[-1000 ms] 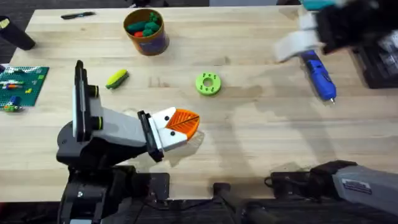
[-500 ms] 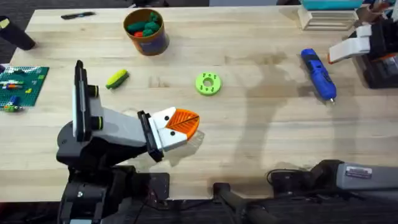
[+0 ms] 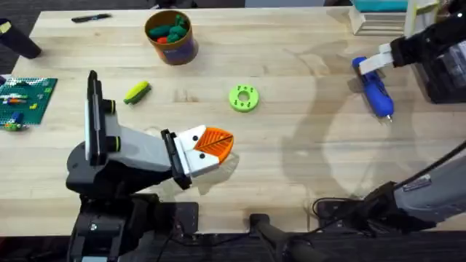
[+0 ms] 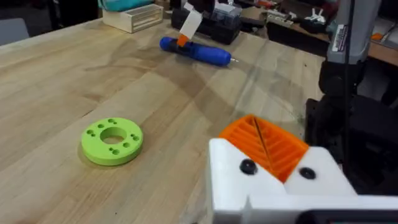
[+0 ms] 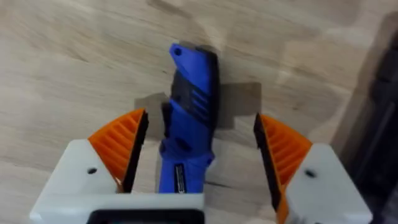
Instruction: Pick up the gripper from the table and insert it into the empty holder that is missing its gripper. Then pick up a screw, insert it into the mounting hole, and use the screwdriver to tighten it. Finally, clean up the table by picking up the vegetable and placing it into the bucket.
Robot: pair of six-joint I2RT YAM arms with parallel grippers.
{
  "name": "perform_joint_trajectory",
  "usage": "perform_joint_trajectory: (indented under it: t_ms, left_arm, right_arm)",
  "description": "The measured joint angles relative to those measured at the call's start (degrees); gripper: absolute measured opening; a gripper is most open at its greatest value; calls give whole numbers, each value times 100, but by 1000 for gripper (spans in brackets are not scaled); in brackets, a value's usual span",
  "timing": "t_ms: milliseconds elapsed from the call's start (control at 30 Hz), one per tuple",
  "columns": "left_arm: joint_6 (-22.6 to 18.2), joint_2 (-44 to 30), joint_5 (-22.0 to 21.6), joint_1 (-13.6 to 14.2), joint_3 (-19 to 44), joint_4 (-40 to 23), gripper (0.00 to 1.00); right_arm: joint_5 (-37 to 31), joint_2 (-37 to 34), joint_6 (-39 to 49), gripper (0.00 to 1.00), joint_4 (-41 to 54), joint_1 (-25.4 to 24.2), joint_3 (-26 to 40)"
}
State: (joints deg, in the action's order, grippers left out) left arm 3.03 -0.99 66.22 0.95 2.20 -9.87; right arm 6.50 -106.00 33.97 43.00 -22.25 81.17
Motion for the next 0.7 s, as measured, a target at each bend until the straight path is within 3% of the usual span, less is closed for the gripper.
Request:
perform_joint_trajectory:
  t_ms: [233,700]
  left_arm:
    - [0,0,1,0,0,0,9]
    - [0,0,1,0,0,0,9]
  right_arm:
    - [393,-390,475,994,-84,1,0]
    - [383,-605,637,994,-112,1,0]
